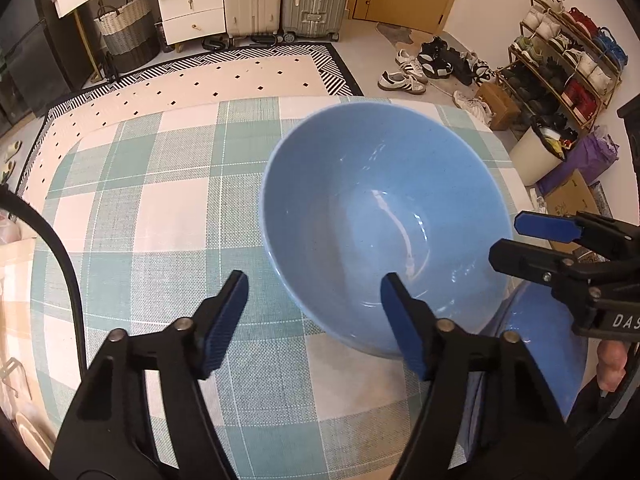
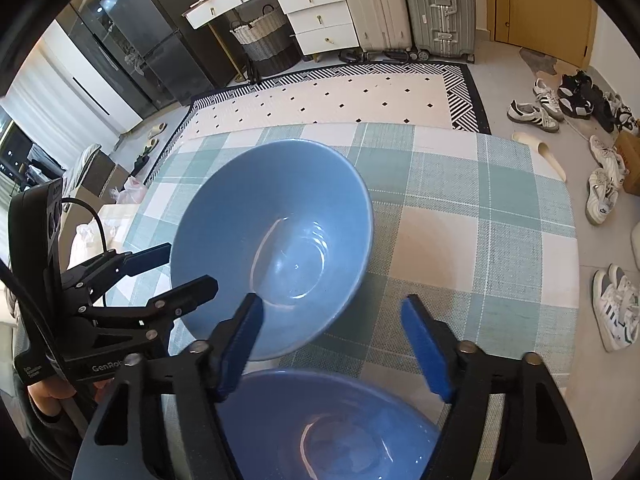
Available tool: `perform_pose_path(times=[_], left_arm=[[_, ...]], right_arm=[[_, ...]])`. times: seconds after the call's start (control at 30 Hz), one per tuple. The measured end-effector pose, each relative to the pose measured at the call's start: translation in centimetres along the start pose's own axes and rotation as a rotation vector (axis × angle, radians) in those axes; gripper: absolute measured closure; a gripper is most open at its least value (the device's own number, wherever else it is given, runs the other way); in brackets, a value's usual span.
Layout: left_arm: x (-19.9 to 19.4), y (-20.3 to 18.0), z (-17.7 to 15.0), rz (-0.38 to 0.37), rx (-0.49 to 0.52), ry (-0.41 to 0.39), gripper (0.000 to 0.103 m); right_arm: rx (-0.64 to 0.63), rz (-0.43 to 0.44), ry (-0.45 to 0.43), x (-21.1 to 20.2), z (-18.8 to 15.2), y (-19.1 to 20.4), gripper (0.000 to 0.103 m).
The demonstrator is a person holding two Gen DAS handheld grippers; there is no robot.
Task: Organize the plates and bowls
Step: 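Move both grippers to the rim of the nested blue bowls, then close both grippers on the rim of the nested blue bowls, then lift the nested bowls with both grippers and carry them over a third blue bowl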
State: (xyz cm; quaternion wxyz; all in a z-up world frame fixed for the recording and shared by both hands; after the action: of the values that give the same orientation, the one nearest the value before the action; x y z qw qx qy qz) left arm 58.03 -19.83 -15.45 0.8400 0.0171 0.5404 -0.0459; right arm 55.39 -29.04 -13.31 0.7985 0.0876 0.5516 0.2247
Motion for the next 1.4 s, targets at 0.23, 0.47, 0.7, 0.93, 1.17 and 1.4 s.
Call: perform_pose_path(times=[0.23,0.47,0.7,0.93,1.17,1.4], left_arm=[[1.2,0.2,0.0,-0.008,0.013,0.014,0.066],[1.6,0.3,0.2,-0.017,0.009,0.002,0.075],[1.5,0.3,0.1,-0.019,0.014,-0.006,0.076],[0.7,0.2,0.0,-0.019,0.020,-0.019,0.076],[-2.1,0.6,0.2,0.003,0.019,-0.061,0.076],[-5.3,0.6,-0.1,0.019,0.037,-0.114,0.076]], right_arm=[[-0.013,0.001,0.019,0.8,0.0,0.2,0.051],[-0.022,-0.033,0.031,1.7,-0.1,0.4,0.071],[-0.044,-0.071,0.020,2.2,-0.1,0.3,0.076],[-0.043,-0.078,-0.023,1.0,0.4,0.9,0.077],[-0.072,-0.085,-0.064,-1.1,0.7,2.6,0.077],[-0.083,-0.090,-0.103,-3.3,0.4,4.0,0.077]])
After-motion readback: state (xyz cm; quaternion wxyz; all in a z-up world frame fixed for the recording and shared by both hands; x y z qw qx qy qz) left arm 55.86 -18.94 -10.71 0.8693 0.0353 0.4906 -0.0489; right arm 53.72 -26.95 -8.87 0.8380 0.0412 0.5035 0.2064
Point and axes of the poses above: each gripper's, at about its wrist camera, not at the fingertips, and x roughly the way its jaws point, y to its left, z to its top, the point moved 8 cm from there along x, roughly the way its jaws point, and after that the axes turned 6 degrees about z, right-handed, at the moved point
